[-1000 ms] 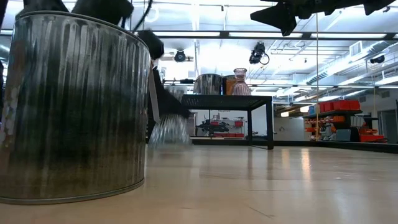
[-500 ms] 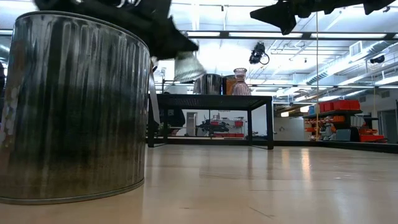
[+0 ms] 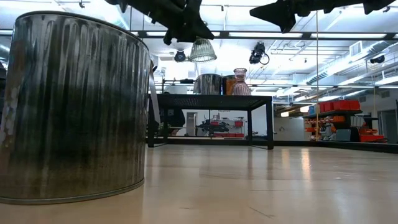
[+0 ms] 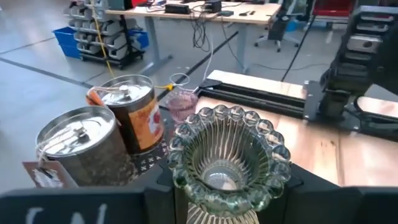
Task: Pick & Place candle stick holders
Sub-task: Put the green candle holder on the shelf aligned with the other candle holders
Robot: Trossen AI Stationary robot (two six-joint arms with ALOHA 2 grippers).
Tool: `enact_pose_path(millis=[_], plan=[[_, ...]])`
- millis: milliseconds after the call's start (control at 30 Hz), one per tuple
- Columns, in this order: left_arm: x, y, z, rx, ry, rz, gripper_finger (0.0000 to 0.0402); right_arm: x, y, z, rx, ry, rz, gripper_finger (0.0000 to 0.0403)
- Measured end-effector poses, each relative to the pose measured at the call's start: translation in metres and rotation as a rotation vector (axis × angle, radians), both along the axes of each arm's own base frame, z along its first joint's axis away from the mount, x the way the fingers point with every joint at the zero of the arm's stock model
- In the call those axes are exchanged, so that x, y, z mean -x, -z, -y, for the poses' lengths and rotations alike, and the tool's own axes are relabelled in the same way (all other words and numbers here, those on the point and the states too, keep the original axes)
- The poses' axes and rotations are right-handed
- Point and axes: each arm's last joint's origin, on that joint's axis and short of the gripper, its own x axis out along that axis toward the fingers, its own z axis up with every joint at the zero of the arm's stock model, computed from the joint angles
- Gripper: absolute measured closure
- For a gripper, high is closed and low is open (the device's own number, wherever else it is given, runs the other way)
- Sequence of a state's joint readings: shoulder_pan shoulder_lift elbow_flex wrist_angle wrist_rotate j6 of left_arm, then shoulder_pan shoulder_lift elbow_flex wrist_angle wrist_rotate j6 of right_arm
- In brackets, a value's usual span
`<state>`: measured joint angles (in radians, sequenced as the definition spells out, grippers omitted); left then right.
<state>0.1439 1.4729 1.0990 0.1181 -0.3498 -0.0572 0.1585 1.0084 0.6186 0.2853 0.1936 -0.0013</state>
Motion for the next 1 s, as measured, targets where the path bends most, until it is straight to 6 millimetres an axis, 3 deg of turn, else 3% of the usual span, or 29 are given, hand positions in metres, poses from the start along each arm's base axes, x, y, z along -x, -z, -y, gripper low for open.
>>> enact_pose_path(millis=[167,533,1000], plan=[[0.002,0.006,-0.015,0.047,-0.012,-0.004,0.0275,0.0,-0.001,0.0,-0.001,-0.002,0.006,0.0124],[-0.03,0.052,-0.03,0.073,-0.03,-0.078,0.0275,0.0,-0.002,0.0,0.004,-0.002,0.019,0.0124],[-0.044,0.055,-0.043,0.054,-0.079,-0.061,0.0275,0.0,-0.002,0.0,0.007,-0.002,0.019,0.0124]])
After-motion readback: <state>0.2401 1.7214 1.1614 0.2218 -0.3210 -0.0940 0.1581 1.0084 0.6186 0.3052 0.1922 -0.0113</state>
